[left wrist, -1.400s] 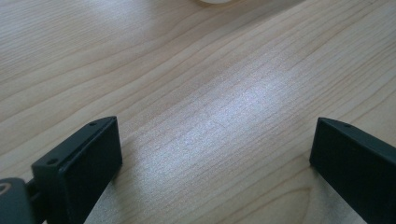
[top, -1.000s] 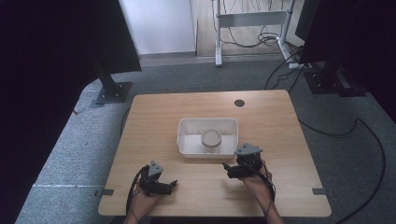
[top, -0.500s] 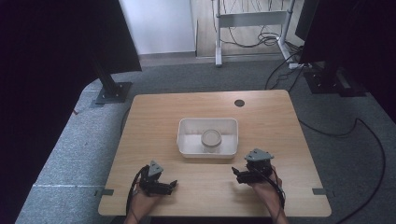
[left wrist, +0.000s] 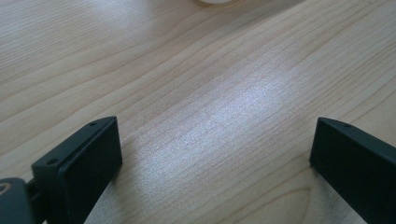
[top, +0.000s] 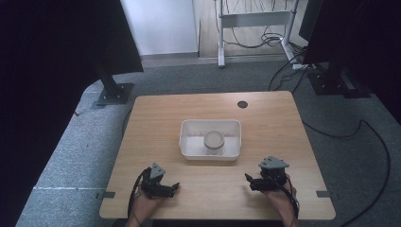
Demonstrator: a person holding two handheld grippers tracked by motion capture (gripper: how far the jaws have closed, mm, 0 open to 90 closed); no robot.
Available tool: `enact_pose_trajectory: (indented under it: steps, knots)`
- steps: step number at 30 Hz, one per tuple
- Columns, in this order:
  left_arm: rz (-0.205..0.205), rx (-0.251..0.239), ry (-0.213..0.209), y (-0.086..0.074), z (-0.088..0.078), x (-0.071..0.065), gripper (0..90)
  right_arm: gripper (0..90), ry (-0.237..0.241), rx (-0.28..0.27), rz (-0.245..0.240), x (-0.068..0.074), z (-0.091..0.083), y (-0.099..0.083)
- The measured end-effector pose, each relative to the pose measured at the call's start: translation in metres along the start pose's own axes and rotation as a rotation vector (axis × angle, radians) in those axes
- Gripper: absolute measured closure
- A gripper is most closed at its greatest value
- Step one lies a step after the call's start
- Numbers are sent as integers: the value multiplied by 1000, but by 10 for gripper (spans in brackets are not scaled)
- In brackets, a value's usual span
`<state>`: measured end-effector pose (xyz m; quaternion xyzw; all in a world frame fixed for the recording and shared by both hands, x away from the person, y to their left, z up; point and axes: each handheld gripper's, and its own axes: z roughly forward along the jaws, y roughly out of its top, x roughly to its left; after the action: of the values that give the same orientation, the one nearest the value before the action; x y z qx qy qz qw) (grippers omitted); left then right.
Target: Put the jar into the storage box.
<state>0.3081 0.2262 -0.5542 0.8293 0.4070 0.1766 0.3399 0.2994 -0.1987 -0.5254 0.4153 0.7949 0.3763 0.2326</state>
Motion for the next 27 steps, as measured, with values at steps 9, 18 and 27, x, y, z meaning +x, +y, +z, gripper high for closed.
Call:
enact_pose_trajectory:
  steps: [9, 18, 27]
  knots:
    - [0, 0, 0, 0, 0, 0, 20, 45, -15, 12, 14, -5, -6, -12]
    - [0, 0, 0, 0, 0, 0, 20, 45, -18, 34, 23, -7, -9, -23]
    - [0, 0, 0, 0, 0, 0, 20, 45, -21, 64, 29, -8, -11, -33]
